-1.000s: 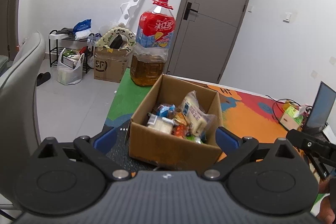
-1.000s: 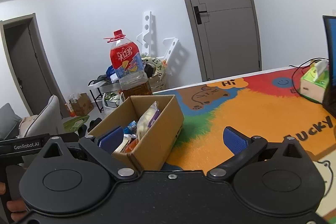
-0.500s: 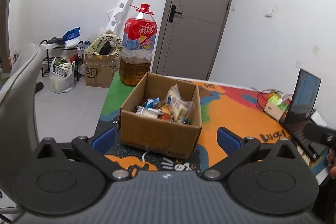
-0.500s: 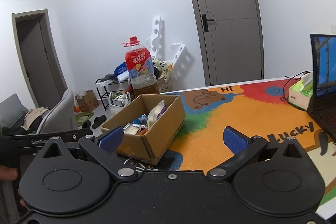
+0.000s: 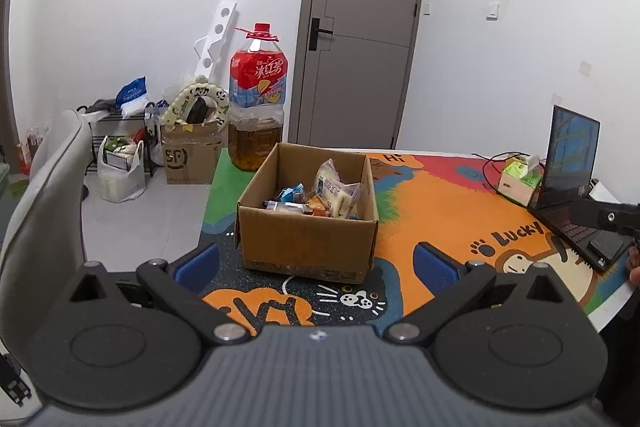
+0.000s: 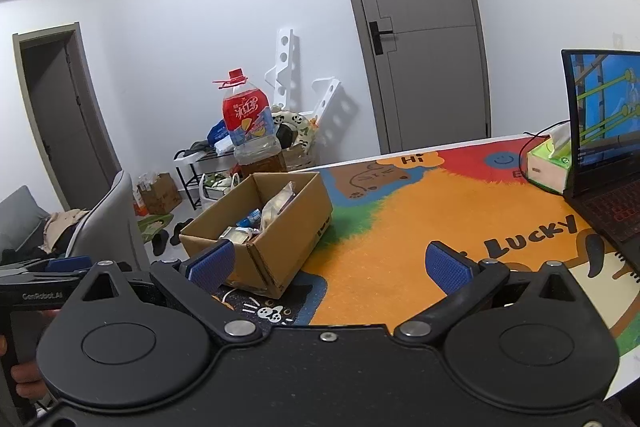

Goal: Organize snacks

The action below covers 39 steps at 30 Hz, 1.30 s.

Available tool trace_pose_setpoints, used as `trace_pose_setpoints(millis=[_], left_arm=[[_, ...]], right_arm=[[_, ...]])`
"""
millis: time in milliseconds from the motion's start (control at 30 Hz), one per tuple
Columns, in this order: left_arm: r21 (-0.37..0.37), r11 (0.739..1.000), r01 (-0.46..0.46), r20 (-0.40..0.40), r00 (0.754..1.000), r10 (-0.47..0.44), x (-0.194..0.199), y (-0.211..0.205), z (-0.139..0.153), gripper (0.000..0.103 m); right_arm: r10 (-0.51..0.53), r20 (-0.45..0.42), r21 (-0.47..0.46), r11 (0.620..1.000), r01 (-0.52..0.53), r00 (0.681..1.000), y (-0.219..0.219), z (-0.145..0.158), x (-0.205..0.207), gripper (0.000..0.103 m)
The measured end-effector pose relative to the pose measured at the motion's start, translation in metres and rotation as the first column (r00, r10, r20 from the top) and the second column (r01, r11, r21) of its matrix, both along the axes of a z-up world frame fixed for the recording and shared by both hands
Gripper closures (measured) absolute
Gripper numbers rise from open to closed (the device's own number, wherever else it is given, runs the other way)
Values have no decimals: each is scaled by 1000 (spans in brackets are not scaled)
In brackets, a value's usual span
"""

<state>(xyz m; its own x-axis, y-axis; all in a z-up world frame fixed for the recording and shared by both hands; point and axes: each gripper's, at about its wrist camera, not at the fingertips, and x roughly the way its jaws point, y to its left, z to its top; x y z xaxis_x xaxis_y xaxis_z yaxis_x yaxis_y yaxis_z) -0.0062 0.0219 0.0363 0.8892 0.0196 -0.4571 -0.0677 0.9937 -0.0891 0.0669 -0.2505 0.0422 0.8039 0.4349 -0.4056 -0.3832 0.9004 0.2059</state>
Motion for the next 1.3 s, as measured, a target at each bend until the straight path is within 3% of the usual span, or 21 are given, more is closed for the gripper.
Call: trace_pose_setpoints(millis=[267, 1300], left_arm=[[34, 999, -6, 6, 1000, 6, -2, -5, 4, 1], [17, 999, -27, -10, 1000, 28, -1, 11, 5, 1]], right_arm=[[23, 9, -19, 1000, -23, 1000, 1, 2, -5, 0], [21, 17, -25, 999, -21, 1000, 2, 1, -5, 0]])
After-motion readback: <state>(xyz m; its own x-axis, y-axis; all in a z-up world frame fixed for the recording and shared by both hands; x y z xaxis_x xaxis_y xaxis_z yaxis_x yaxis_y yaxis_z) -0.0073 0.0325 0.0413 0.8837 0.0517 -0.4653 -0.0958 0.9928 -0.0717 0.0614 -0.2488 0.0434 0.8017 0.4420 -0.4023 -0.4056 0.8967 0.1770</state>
